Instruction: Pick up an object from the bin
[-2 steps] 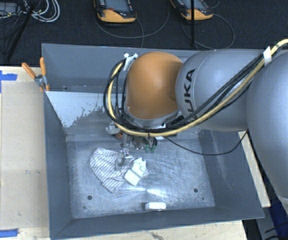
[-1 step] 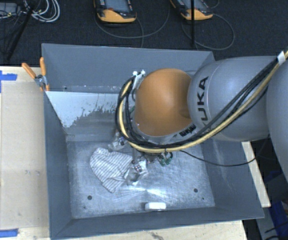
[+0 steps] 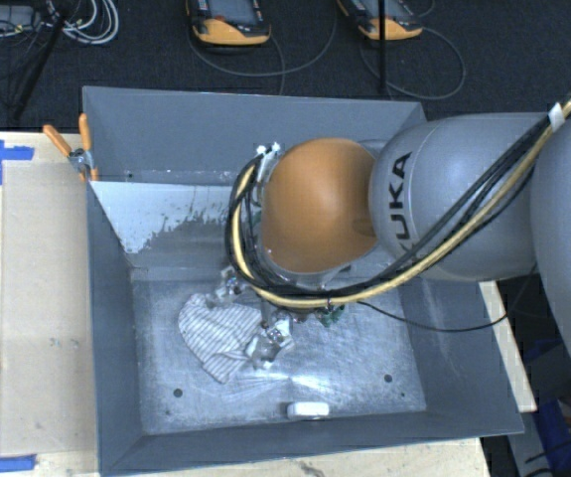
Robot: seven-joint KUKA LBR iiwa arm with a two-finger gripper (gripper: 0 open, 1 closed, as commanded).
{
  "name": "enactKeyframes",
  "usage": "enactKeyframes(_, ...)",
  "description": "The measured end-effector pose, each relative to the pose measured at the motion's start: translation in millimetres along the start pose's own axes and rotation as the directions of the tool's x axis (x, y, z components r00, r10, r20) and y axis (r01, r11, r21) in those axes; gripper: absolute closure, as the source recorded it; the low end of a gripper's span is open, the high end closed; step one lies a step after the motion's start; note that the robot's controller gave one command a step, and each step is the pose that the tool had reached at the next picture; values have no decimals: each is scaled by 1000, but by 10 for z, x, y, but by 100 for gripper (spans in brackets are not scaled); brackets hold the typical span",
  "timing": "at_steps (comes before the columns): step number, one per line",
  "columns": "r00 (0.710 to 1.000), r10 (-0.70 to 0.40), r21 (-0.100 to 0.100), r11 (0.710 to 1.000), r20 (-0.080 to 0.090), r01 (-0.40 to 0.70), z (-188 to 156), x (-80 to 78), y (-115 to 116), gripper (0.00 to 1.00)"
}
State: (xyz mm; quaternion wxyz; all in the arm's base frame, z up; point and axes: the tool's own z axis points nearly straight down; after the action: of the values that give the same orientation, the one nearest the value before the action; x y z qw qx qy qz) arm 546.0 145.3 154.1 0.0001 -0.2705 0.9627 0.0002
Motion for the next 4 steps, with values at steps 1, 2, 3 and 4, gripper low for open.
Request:
enactKeyframes(1, 985, -173, 0, 985, 0, 173, 474, 256, -469, 0)
enactKeyframes(2, 976, -217, 12, 976, -10, 217, 724, -128, 14, 100)
enactKeyframes(3, 977, -214, 11, 977, -8, 214, 723, -126, 13, 100)
enactKeyframes(4, 977, -212, 8, 977, -7, 212, 689, -114, 20, 100)
